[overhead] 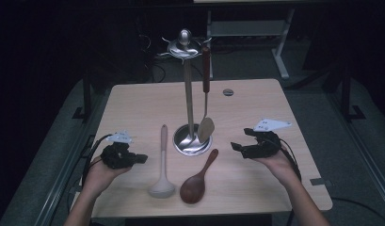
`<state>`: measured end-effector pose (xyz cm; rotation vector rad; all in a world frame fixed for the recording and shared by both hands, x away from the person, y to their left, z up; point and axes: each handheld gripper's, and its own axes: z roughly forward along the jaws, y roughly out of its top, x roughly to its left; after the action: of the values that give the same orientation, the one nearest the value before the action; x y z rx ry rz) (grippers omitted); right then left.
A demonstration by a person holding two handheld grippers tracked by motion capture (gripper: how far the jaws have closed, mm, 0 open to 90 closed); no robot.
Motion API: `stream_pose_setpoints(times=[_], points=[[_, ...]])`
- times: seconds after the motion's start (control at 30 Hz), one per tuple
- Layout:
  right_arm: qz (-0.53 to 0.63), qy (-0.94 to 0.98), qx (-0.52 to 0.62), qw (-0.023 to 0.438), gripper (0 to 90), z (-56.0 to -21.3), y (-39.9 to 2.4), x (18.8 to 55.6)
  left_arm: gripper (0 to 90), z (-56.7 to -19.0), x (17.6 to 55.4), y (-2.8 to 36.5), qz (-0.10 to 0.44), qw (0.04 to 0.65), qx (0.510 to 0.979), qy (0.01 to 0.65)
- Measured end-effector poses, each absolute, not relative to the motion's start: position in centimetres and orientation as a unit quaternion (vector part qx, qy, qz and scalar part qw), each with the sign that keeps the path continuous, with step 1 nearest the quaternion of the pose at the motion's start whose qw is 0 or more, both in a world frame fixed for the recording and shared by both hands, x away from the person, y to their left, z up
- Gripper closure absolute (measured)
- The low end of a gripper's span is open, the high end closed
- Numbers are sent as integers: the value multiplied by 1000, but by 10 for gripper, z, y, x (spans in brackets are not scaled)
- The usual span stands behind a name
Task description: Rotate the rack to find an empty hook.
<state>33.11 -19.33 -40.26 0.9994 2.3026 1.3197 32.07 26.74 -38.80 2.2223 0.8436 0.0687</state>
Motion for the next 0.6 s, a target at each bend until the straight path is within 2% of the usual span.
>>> stream_pose_setpoints(times=[0.2, 0.33, 0.47, 0.6], points=[[444, 811, 351, 149, 218, -415, -195, 321, 899, -352, 335, 259, 24, 384, 868, 313], [435, 816, 354, 143, 214, -422, -198, 316, 899, -319, 342, 249, 35, 379, 877, 293], [431, 818, 356, 140, 213, -427, -200, 312, 899, -284, 351, 241, 26, 399, 875, 271], [435, 813, 363, 131, 214, -431, -201, 313, 899, -245, 357, 231, 41, 410, 877, 248]])
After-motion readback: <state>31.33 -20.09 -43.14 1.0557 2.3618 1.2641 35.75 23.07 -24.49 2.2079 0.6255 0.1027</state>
